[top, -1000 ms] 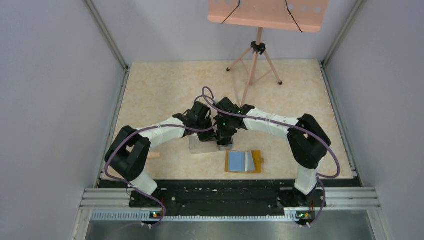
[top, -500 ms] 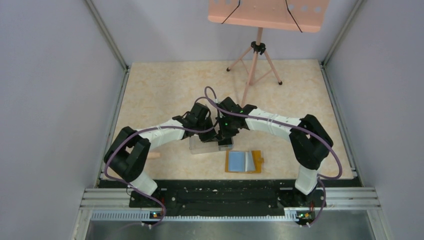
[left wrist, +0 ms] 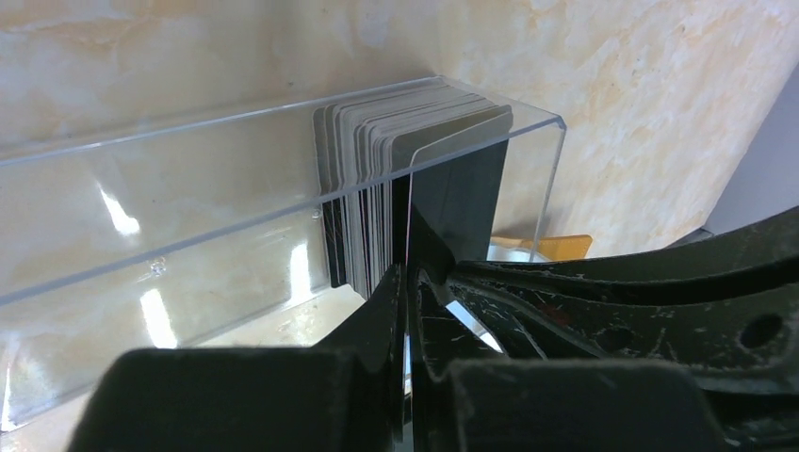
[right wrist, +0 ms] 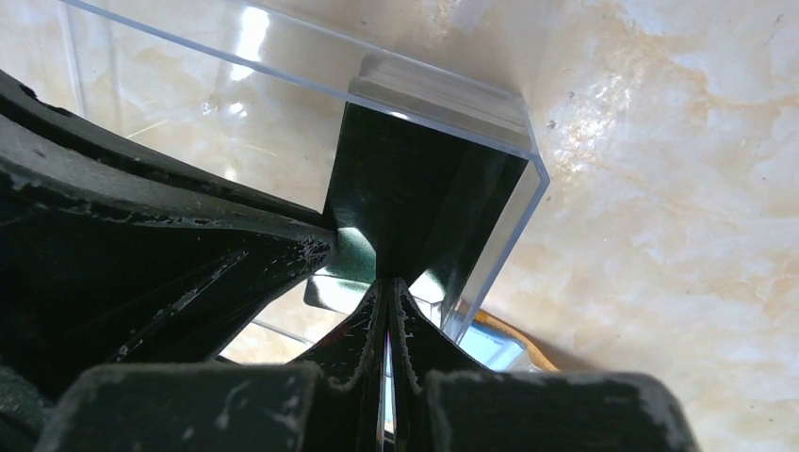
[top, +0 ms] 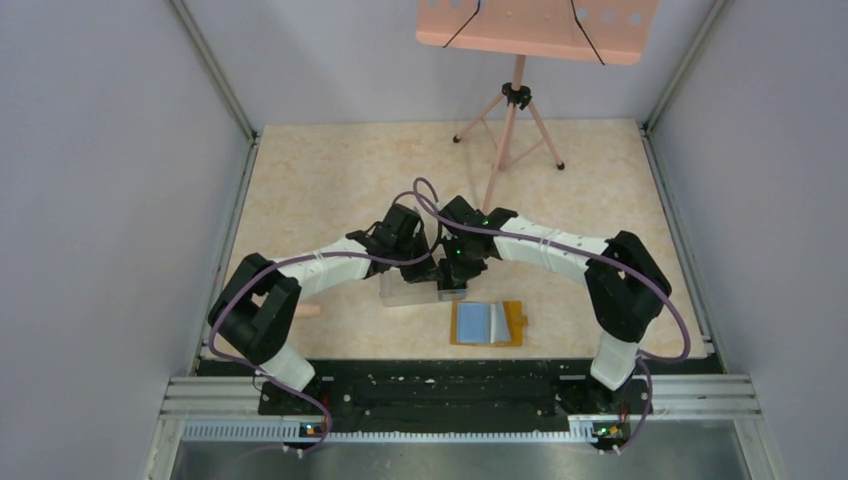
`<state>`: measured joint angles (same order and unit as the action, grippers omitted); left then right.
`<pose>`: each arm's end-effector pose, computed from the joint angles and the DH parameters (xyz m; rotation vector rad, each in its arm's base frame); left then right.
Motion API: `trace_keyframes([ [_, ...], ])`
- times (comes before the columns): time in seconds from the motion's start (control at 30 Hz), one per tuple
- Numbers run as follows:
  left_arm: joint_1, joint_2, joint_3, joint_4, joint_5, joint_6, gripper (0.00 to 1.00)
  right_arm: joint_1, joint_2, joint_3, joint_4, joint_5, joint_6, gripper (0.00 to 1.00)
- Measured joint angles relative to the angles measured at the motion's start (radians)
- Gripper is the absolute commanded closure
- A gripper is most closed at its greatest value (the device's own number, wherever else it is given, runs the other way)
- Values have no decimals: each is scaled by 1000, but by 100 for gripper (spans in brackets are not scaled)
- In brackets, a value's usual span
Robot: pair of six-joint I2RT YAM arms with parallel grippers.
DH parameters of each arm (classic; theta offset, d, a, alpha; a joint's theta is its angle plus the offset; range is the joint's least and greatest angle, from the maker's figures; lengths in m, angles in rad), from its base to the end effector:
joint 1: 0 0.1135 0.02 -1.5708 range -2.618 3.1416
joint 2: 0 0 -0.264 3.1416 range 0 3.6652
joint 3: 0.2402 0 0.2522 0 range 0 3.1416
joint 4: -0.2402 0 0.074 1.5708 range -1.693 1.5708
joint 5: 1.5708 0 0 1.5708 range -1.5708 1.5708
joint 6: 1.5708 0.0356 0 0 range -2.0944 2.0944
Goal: Put the credit cards into the card holder
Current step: Pick up the credit card from the storage box.
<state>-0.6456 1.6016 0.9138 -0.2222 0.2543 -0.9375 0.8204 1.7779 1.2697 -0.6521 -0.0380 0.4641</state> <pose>0.2518 -0.2009 0.1826 -0.2765 2.6980 -0.9046 0.2453 0.2651 0.2046 -0.5087 2.7625 0.3930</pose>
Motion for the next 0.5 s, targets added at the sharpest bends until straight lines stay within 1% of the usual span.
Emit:
trace_keyframes([
  [0.17,-18,0,40,-22,-6,21,99,0,-18,0,-30,20,-1,100],
  [0.5,-38,18,99,-24,0,28,88,-22,-76,0,-61,53,0,100],
])
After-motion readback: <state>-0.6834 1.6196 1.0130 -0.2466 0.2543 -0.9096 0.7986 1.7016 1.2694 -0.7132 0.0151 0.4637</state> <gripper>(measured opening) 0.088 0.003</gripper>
